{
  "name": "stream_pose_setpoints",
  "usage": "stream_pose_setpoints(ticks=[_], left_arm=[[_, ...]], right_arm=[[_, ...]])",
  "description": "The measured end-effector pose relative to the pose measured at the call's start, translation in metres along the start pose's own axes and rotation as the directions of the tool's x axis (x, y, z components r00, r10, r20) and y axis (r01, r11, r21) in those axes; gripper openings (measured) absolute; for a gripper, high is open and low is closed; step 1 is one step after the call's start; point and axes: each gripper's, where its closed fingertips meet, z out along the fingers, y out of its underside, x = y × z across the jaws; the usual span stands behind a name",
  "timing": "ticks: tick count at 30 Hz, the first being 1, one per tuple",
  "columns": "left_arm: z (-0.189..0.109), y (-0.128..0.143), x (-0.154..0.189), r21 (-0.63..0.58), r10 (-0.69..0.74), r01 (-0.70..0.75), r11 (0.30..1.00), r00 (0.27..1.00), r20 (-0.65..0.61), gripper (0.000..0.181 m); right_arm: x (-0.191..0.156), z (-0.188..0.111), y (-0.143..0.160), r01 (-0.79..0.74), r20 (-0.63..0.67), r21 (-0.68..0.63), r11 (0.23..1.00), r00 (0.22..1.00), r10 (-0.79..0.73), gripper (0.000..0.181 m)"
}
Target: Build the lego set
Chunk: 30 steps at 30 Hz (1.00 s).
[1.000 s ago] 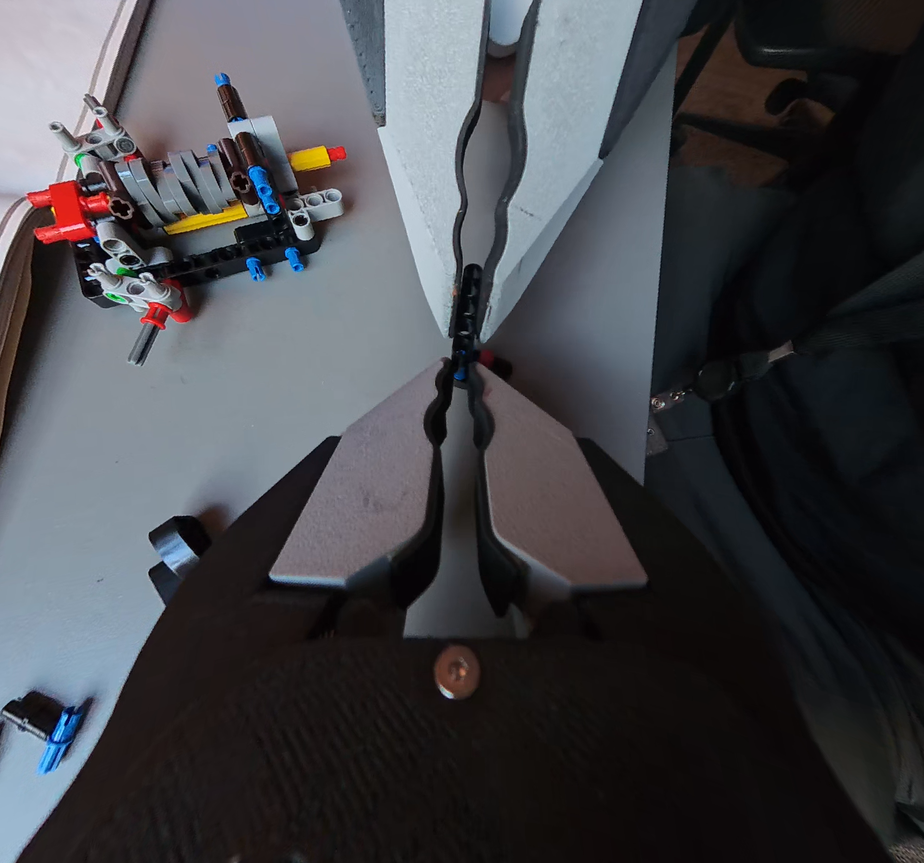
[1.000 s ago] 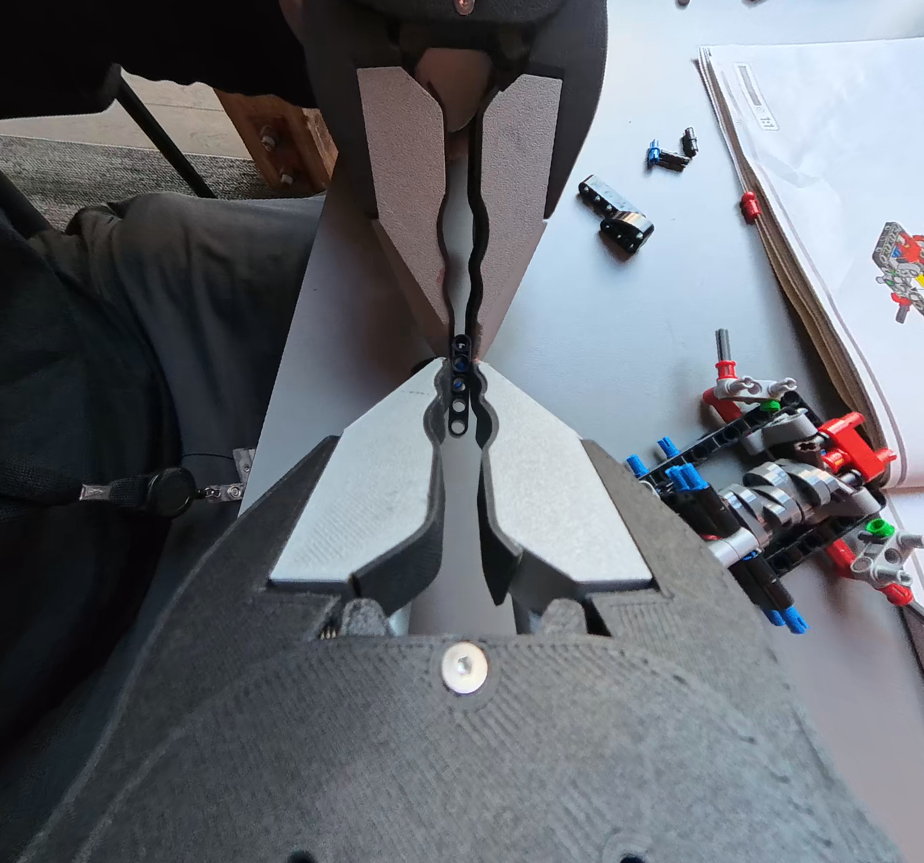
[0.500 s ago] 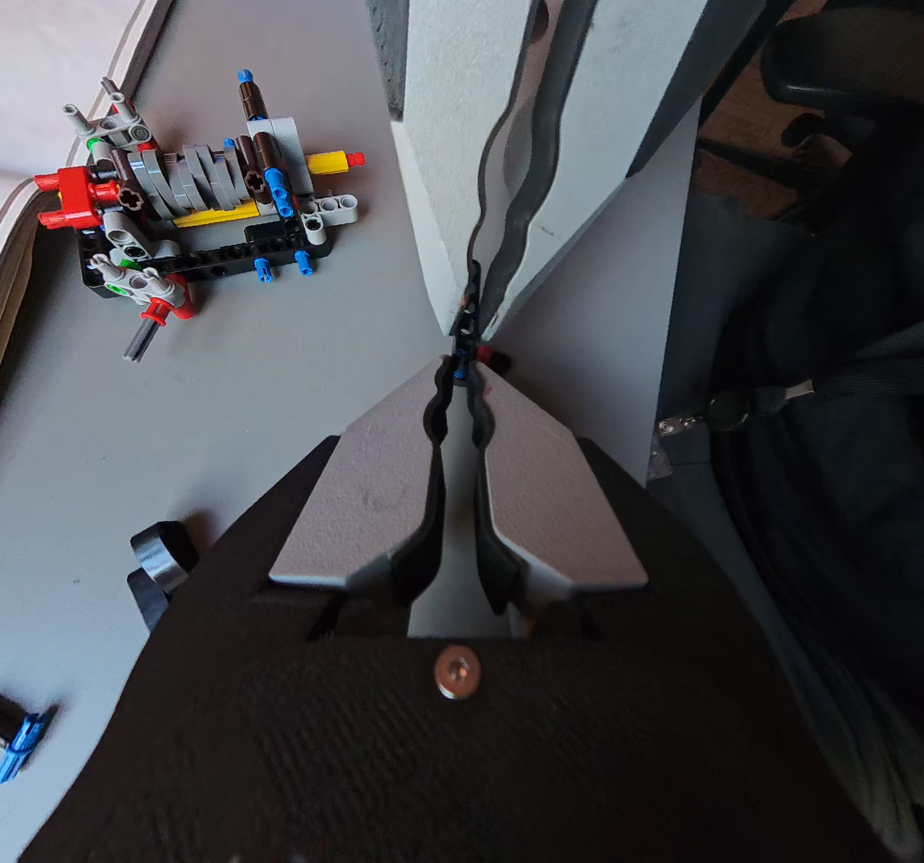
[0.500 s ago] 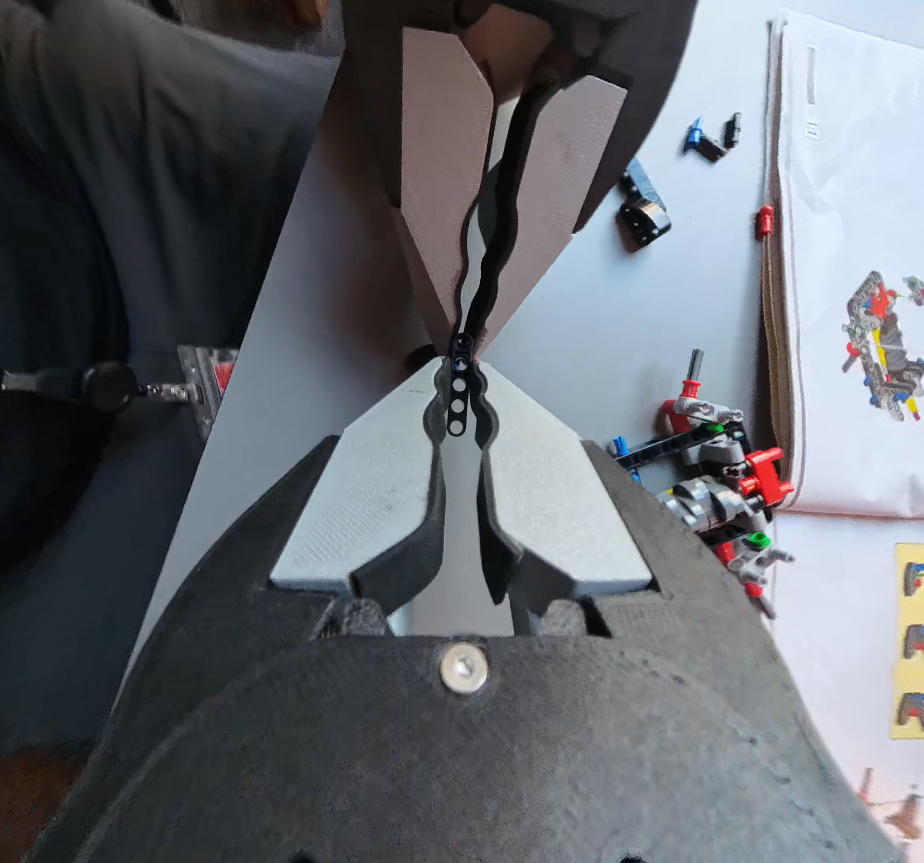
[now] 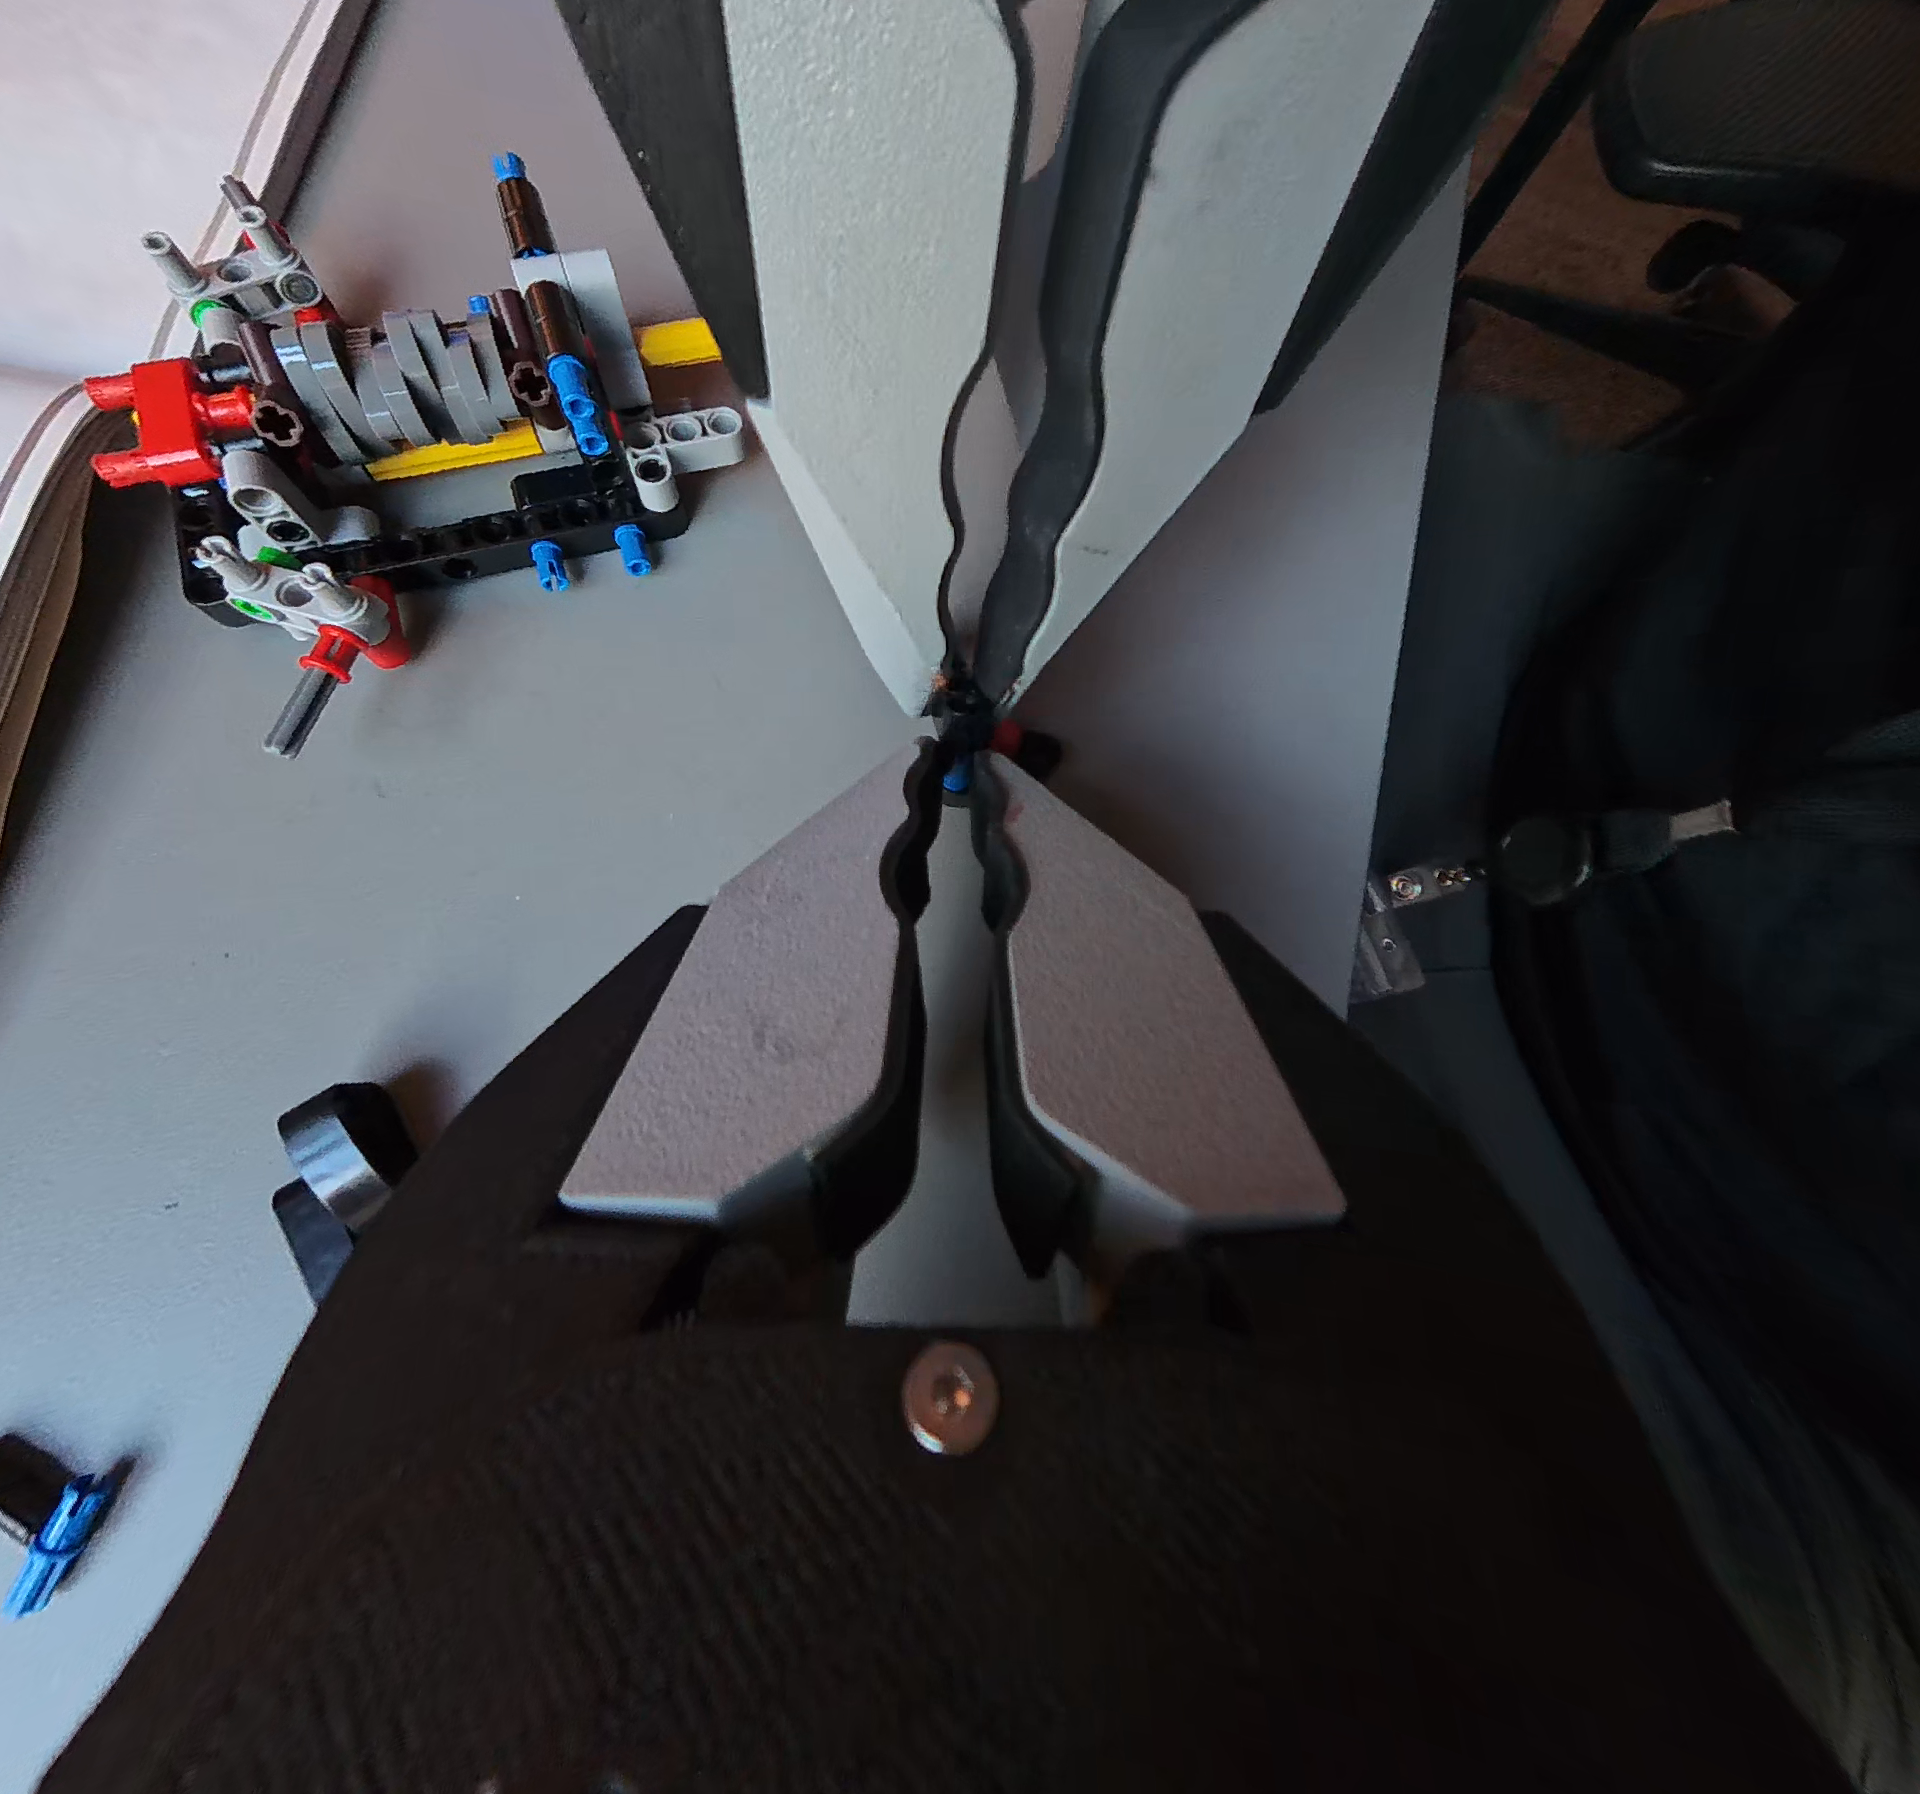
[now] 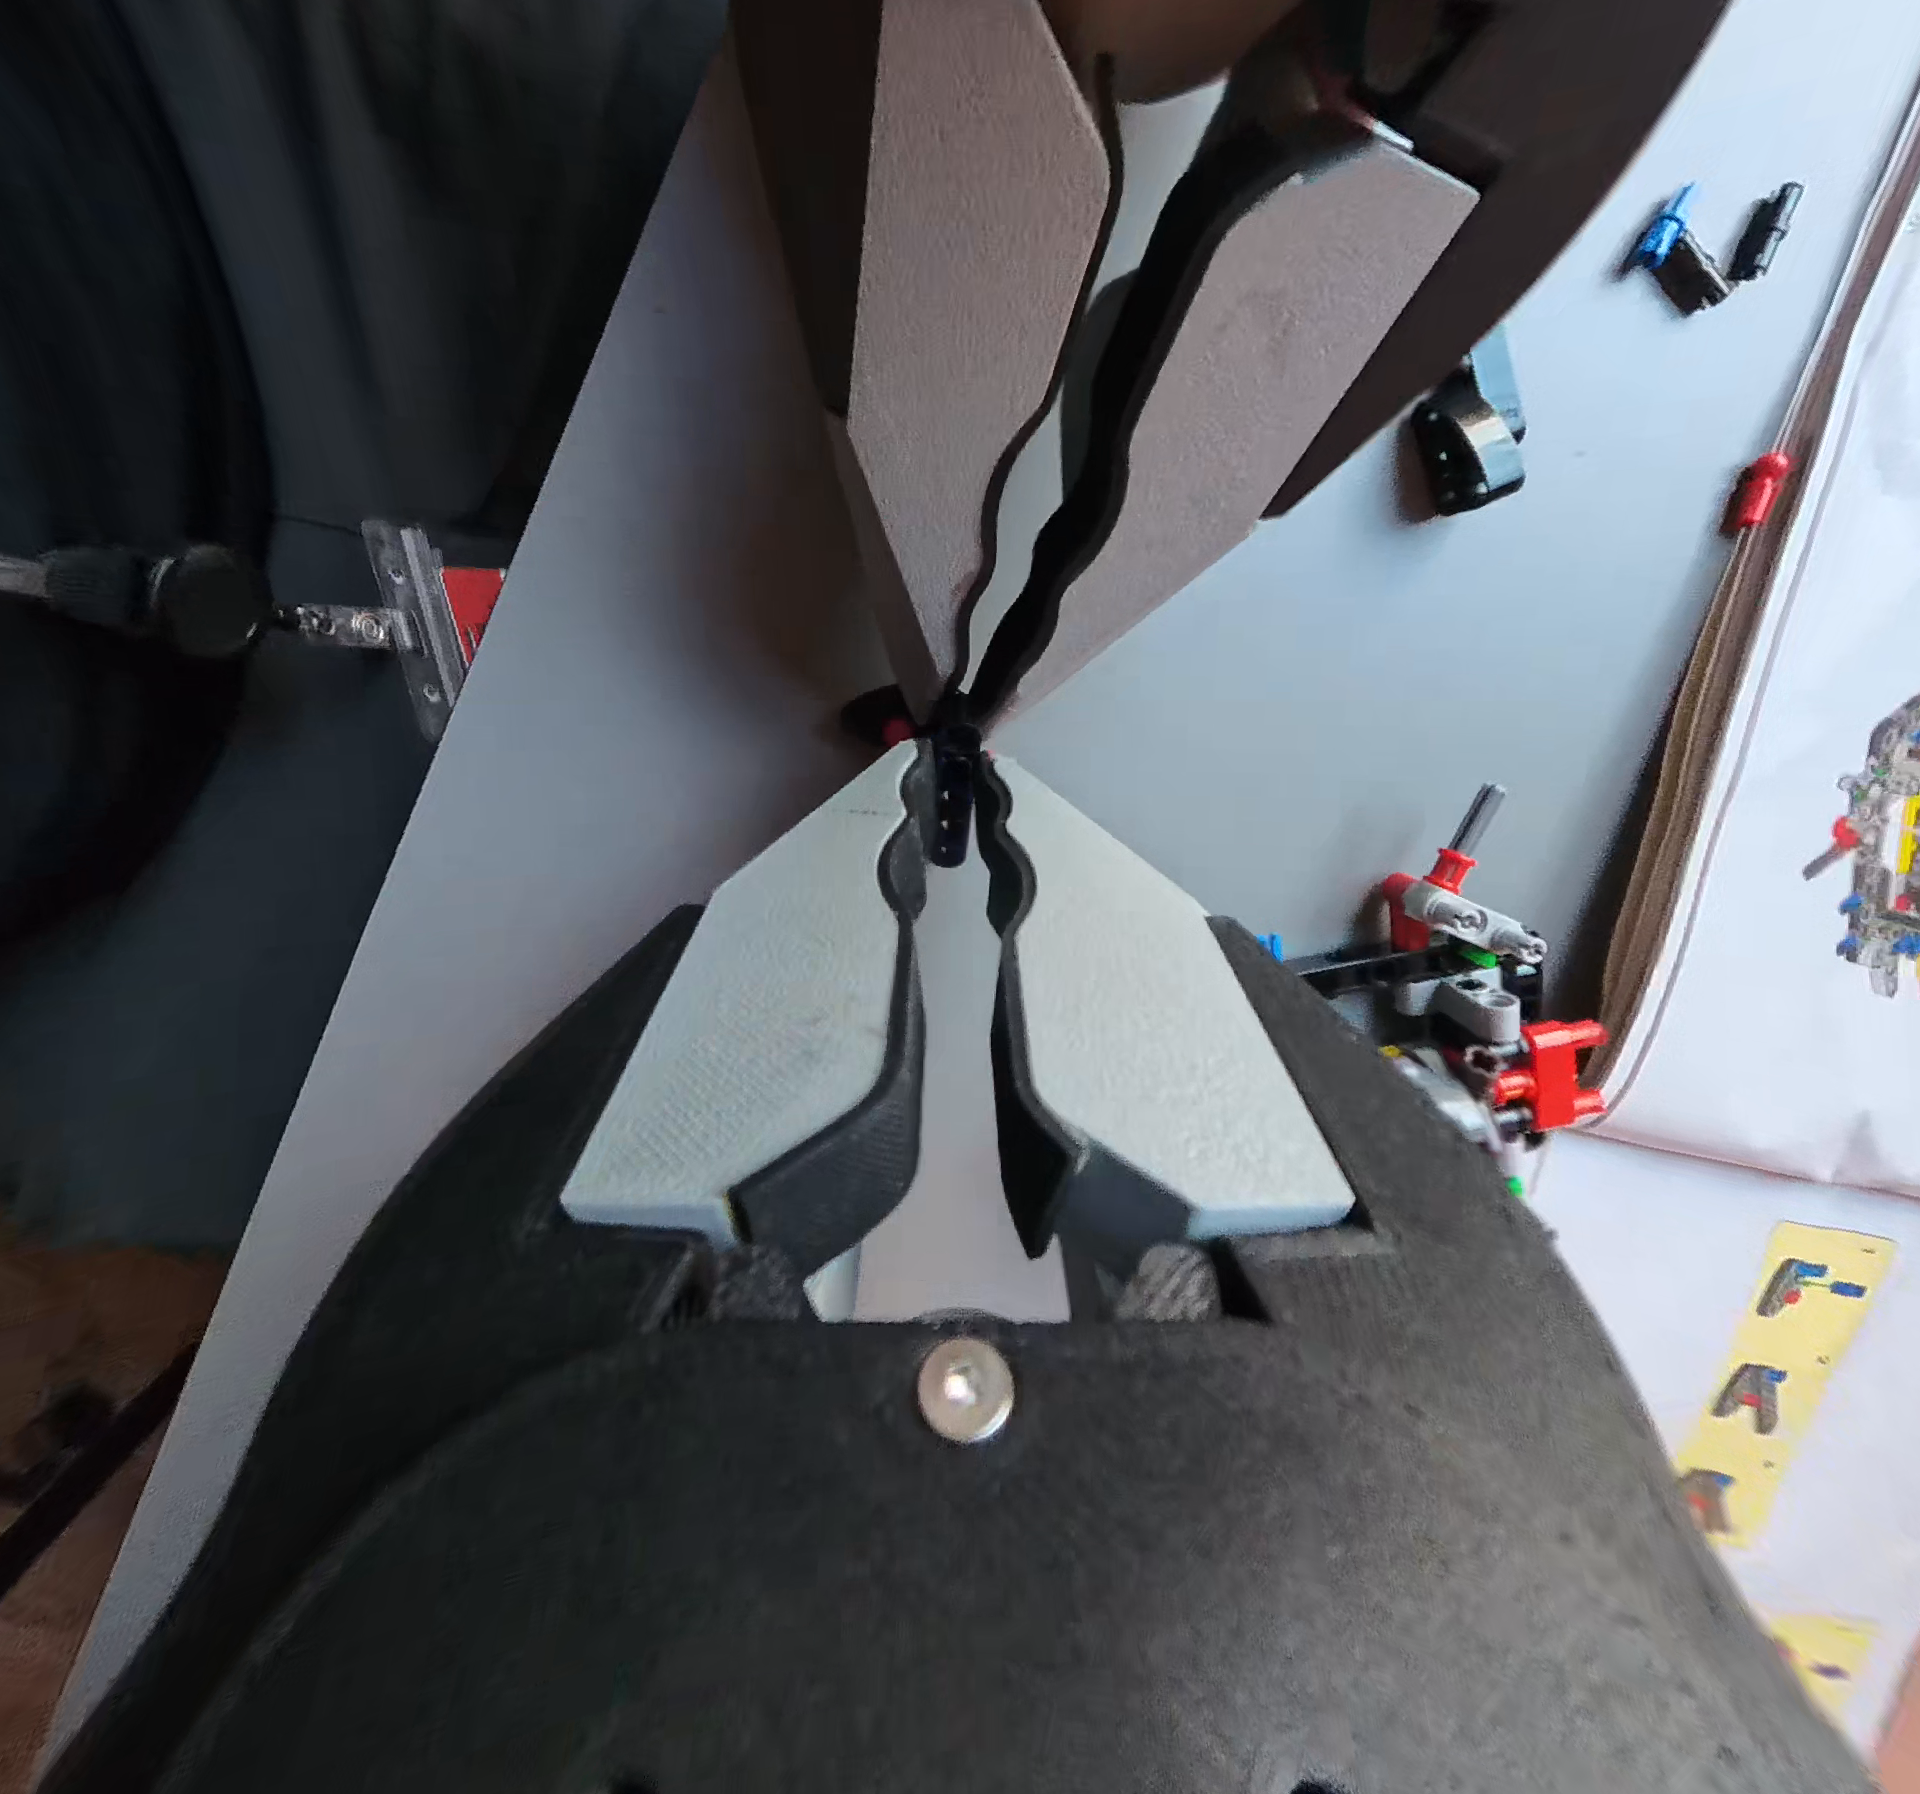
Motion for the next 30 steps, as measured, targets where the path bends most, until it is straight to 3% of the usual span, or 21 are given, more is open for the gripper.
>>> stream_pose_setpoints(ticks=[7,11,15,19,27,29,30], left_arm=[[0.0,0.0,-0.001,0.002,-0.011,0.011,1.0,1.0,-0.004,0.003],[0.0,0.0,-0.001,0.003,-0.017,0.017,1.0,1.0,-0.008,0.003],[0.0,0.0,-0.001,0.003,-0.017,0.017,1.0,1.0,-0.009,0.003],[0.0,0.0,-0.001,0.003,-0.022,0.022,1.0,1.0,-0.012,0.003],[-0.002,0.0,0.0,0.005,-0.015,0.015,1.0,1.0,0.006,0.003],[-0.002,0.001,-0.003,0.002,-0.019,0.019,1.0,0.999,0.035,0.023],[-0.003,0.002,-0.003,0.002,-0.024,0.024,1.0,0.999,0.036,0.024]], right_arm=[[0.008,0.004,0.011,-0.116,-0.091,0.202,0.973,0.986,0.137,0.012],[0.006,-0.001,0.01,-0.172,-0.039,0.317,0.933,0.98,0.194,0.013],[0.008,-0.017,-0.005,-0.146,0.008,0.448,0.882,0.987,0.159,0.018],[0.004,-0.01,-0.01,-0.185,0.128,0.436,0.881,0.982,0.142,0.009],[0.004,-0.007,-0.007,-0.131,0.083,0.421,0.897,0.991,0.106,0.005],[0.004,-0.009,-0.008,-0.138,0.081,0.422,0.896,0.99,0.114,0.005],[0.003,-0.01,-0.009,-0.139,0.087,0.421,0.896,0.99,0.113,0.005]])
